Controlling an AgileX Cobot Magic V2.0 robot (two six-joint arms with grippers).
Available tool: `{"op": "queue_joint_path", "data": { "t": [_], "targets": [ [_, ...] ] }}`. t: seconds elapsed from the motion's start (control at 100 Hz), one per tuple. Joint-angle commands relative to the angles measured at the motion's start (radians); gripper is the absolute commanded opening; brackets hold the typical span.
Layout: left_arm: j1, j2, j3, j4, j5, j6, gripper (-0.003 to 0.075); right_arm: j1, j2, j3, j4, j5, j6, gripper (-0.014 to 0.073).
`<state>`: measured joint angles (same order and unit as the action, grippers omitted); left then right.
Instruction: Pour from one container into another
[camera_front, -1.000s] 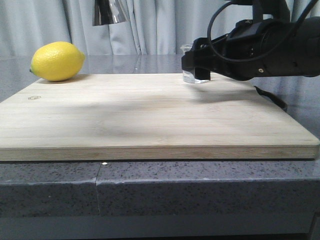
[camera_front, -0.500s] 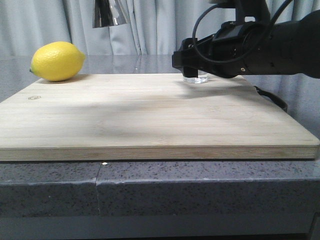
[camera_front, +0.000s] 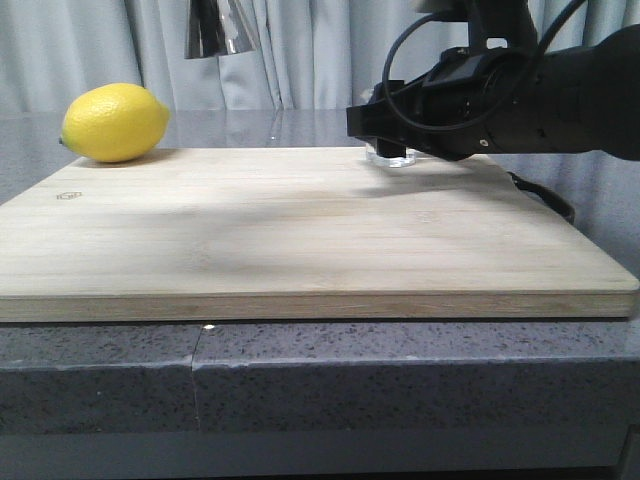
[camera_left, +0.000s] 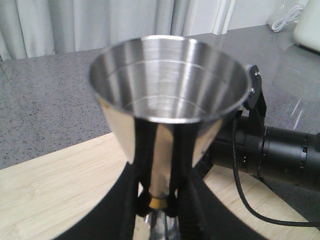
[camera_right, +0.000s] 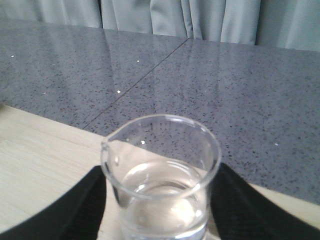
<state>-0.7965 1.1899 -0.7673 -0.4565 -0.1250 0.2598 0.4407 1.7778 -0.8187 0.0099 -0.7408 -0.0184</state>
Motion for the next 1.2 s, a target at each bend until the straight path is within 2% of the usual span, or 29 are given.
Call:
{"op": "queue_joint_path", "data": {
  "t": [0.0, 0.21, 0.33, 0.53, 0.72, 1.19],
  "targets": [
    [-0.006, -0.028, -0.035, 0.002, -0.070, -0.002, -0.0020, -0.001, -0.042, -0.029, -0.010, -0.082, -0.008, 0.0332],
    [-0.006, -0.028, -0.035, 0.002, -0.070, -0.002, -0.0020, -0.001, -0.042, -0.029, -0.010, -0.082, -0.008, 0.0214],
    [-0.006, -0.028, -0.035, 0.002, -0.070, -0.002, -0.0020, -0.001, -0.042, -0.023, -0.010, -0.082, -0.008, 0.0181],
    [-0.006, -0.028, -0.035, 0.002, -0.069, -0.002, -0.0020, -0.001, -0.050, -0.021, -0.024, -0.094, -0.008, 0.0181],
    [-0.006, -0.028, -0.033, 0.002, -0.065, -0.002, -0.0020, 0.005, -0.148, -0.023, -0.120, -0.100, -0.008, 0.0181],
    [-0.006, 0.016, -0.033, 0.002, -0.020, -0.002, -0.0019, 0.037, -0.455, -0.023, -0.252, 0.096, -0.008, 0.0181]
  ]
}}
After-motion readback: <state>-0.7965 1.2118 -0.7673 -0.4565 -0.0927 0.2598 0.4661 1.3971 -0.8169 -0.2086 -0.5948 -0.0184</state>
